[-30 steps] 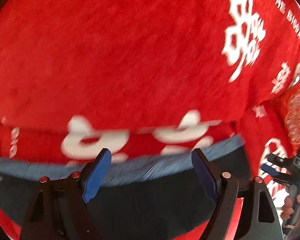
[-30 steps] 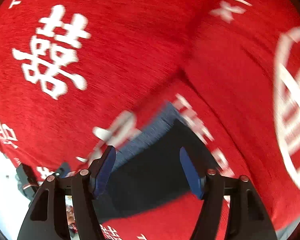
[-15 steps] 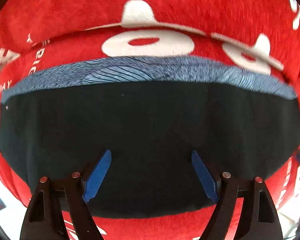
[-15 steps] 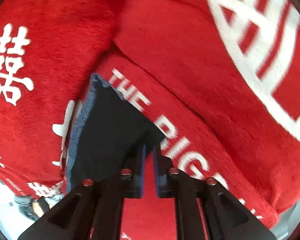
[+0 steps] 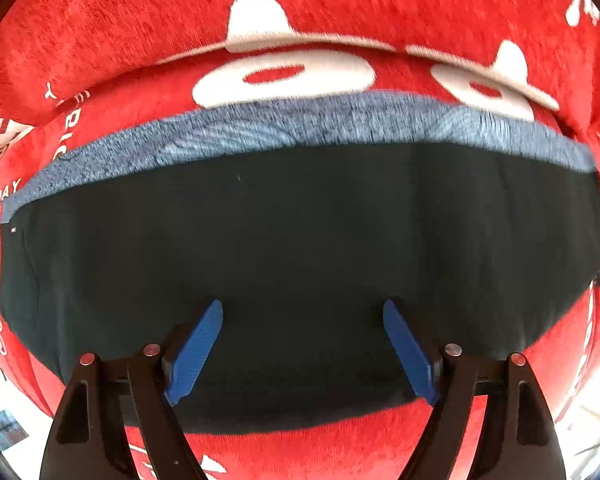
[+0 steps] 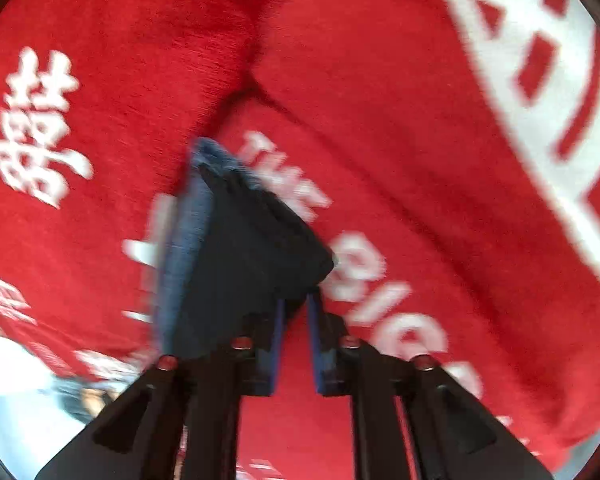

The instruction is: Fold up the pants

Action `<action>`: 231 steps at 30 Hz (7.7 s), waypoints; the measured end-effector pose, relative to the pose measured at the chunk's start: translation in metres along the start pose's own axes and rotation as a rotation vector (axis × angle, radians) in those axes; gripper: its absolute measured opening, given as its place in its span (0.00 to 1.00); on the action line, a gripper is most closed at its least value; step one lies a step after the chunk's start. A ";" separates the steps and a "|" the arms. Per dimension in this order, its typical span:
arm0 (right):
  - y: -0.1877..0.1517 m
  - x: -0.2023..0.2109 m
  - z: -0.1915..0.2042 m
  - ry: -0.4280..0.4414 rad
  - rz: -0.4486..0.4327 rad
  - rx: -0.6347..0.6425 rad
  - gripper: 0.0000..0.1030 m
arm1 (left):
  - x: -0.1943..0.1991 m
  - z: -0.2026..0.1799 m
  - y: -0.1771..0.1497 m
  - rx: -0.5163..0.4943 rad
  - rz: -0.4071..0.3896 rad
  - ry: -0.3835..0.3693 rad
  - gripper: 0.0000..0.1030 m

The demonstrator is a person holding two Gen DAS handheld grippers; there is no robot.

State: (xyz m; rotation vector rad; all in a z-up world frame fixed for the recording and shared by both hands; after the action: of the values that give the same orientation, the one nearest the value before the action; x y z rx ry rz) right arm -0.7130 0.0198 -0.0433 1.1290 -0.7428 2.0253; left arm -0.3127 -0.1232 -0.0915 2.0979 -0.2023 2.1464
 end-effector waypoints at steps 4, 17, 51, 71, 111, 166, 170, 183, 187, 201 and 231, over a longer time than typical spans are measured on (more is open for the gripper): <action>-0.001 0.017 -0.029 0.136 -0.030 -0.168 0.13 | -0.005 -0.004 -0.005 0.013 0.007 -0.006 0.85; -0.073 -0.007 0.095 -0.026 0.051 0.257 0.54 | 0.011 0.006 0.005 -0.050 0.023 0.022 0.85; -0.400 -0.295 0.552 -0.105 0.482 1.503 0.58 | -0.001 0.456 -0.064 0.325 -0.139 -0.122 0.85; -0.454 -0.433 0.622 -0.185 0.765 1.578 0.10 | -0.045 0.496 -0.039 0.219 -0.175 -0.391 0.55; -0.371 -0.325 0.560 -0.160 0.447 1.143 0.29 | 0.017 0.438 -0.012 0.237 -0.228 -0.224 0.76; -0.274 -0.137 0.225 -0.066 0.251 0.363 0.11 | -0.010 0.274 0.015 0.083 -0.078 -0.018 0.95; -0.250 -0.107 0.263 -0.141 0.102 0.576 0.12 | 0.016 0.250 0.013 0.042 -0.127 -0.050 0.95; -0.234 -0.117 0.248 -0.287 0.096 0.660 0.29 | -0.002 0.177 -0.011 -0.092 -0.024 -0.034 0.95; -0.204 -0.095 0.282 -0.216 -0.026 0.717 0.29 | 0.025 0.177 0.024 -0.043 -0.111 -0.040 0.95; -0.095 -0.150 0.298 -0.210 -0.025 0.709 0.07 | -0.011 0.148 0.091 0.064 -0.182 0.045 0.95; -0.029 0.000 0.071 -0.099 -0.100 0.037 0.26 | 0.008 -0.045 0.035 -0.063 -0.046 -0.013 0.97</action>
State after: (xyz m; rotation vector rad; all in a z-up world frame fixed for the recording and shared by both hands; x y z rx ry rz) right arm -0.6561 -0.0165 -0.0066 1.2704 -0.6860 1.9189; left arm -0.3635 -0.1494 -0.0848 2.0617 -0.2169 2.0737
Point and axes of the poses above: each gripper's, at about its wrist camera, not at the fingertips, and x roughly against the way its jaws point, z to its left, y to its top, the point moved 2 cm from there along -x, roughly the way its jaws point, and after that the axes turned 3 degrees about z, right-handed, at the moved point
